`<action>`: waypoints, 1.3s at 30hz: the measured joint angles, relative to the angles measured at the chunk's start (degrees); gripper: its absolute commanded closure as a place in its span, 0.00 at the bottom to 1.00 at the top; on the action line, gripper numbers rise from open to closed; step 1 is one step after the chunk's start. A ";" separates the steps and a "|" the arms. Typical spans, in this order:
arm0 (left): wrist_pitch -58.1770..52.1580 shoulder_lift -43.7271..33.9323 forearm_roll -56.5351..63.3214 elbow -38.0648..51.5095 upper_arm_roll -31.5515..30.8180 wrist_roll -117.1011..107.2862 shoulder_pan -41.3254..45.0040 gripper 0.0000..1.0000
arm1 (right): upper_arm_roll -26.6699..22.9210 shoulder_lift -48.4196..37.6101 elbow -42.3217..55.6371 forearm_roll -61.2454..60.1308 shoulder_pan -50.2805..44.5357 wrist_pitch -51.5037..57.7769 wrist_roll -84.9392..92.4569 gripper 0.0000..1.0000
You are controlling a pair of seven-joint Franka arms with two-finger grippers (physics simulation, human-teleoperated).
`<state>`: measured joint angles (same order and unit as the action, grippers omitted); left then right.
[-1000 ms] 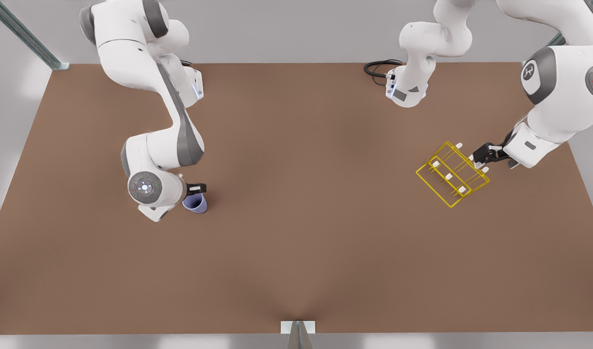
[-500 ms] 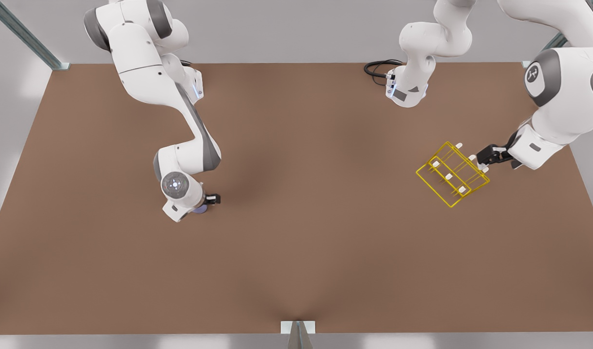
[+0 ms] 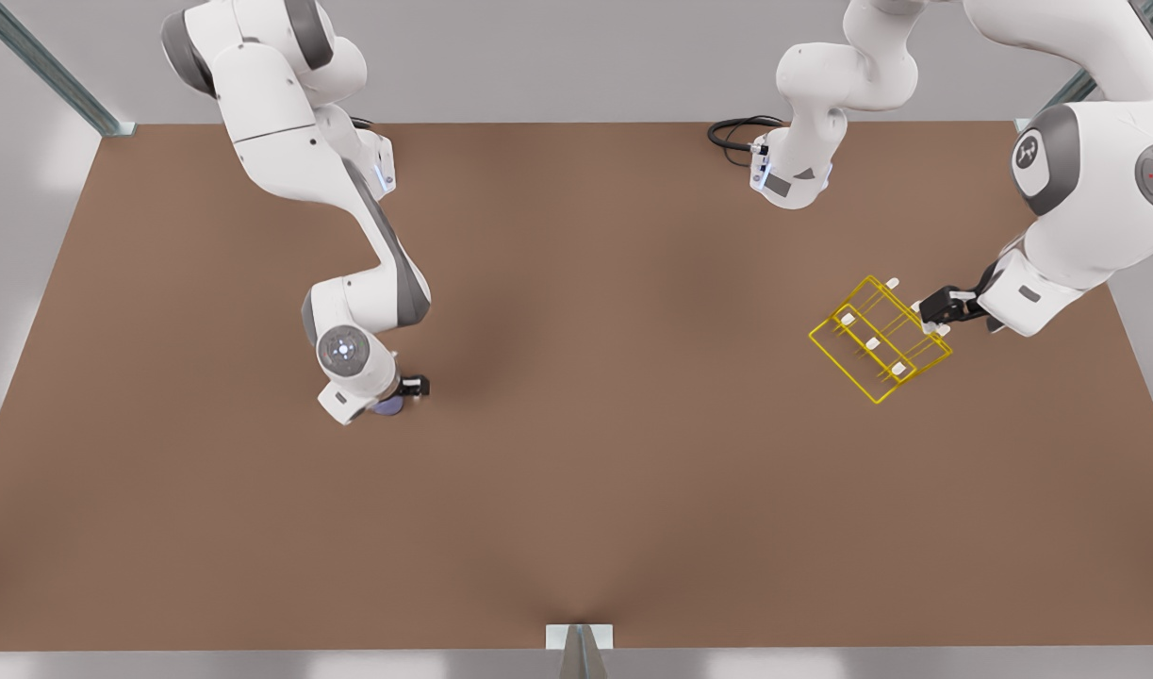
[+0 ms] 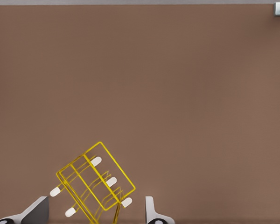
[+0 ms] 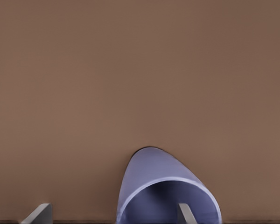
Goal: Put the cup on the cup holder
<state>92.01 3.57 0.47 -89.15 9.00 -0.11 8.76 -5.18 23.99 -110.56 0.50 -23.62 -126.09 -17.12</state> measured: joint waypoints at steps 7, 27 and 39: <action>-0.04 0.02 0.01 0.00 0.00 -0.03 -0.27 0.00 | 0.21 -0.30 -0.79 0.09 -0.27 -0.21 -0.72 0.00; -0.06 0.53 0.02 0.00 0.10 -0.09 -0.33 0.00 | 0.08 3.30 -0.64 1.05 -0.22 -0.34 -1.37 0.79; -0.06 0.80 0.02 0.00 0.10 -0.09 -0.35 0.00 | 0.90 2.92 4.55 0.34 0.07 2.49 -0.54 0.79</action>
<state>91.96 4.36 0.49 -89.15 9.10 -0.19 8.41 -4.28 26.91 -106.01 0.84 -23.55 -123.60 -17.66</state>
